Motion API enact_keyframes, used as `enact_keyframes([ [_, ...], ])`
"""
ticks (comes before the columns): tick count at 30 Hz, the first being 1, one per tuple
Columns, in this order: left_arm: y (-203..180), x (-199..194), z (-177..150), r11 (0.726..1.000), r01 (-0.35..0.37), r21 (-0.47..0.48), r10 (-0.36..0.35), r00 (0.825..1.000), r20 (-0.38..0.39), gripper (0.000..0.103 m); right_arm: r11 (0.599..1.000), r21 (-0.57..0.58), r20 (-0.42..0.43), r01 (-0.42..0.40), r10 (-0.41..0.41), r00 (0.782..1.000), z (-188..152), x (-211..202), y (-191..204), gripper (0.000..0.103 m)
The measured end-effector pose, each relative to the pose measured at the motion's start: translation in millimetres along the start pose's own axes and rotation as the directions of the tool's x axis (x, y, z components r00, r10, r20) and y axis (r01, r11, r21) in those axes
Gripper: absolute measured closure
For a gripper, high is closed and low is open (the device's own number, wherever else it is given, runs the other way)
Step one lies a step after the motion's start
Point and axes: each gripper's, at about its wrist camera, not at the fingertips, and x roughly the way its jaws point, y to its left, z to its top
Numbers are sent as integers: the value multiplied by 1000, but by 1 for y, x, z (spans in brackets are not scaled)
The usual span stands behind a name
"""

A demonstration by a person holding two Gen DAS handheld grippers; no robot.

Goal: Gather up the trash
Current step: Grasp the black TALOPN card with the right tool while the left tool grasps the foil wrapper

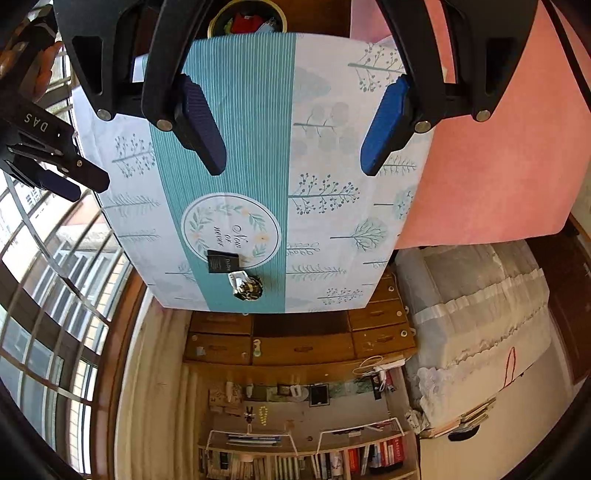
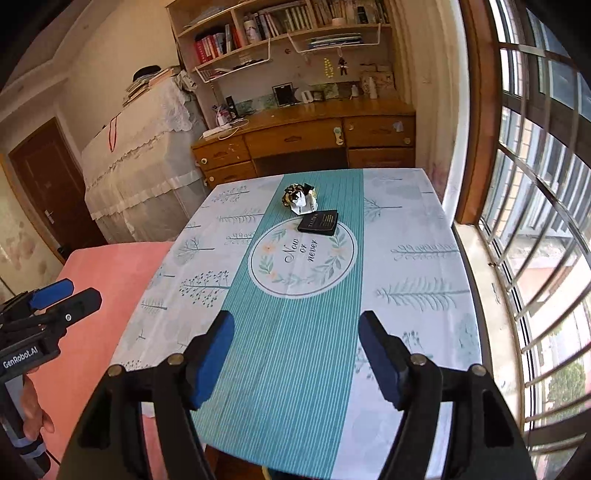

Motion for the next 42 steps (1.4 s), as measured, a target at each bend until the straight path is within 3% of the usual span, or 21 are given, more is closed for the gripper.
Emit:
enact_keyframes([
  [7,-31,108,60,994,-2,-112,-17,985,-172,30,990,-118,-125,-76,61,990,74,103,-47,28],
  [16,-41,193,94,987,-86,-136,49,966,-254,30,942,-267,-264,-205,134,955,136,241,-56,27],
  [21,-30,217,104,976,-137,-167,87,957,-277,30,890,-361,-333,-278,155,930,155,295,-45,26],
  [28,-22,243,116,968,-168,-186,108,949,-296,30,814,-421,-457,-400,191,869,153,331,-36,26],
  [30,-22,249,117,969,-169,-179,109,946,-305,30,789,-454,-477,-415,178,861,148,335,-34,26],
  [32,-23,254,116,970,-172,-173,111,943,-313,30,760,-499,-487,-417,152,860,141,337,-31,26],
  [35,-24,260,115,970,-173,-172,110,939,-325,30,719,-574,-456,-393,119,882,135,336,-29,26],
  [40,-29,265,115,972,-172,-160,111,936,-335,30,725,-547,-488,-418,130,863,144,340,-32,26],
  [42,-32,266,115,973,-171,-153,112,935,-336,30,720,-563,-478,-405,116,871,147,343,-34,26],
])
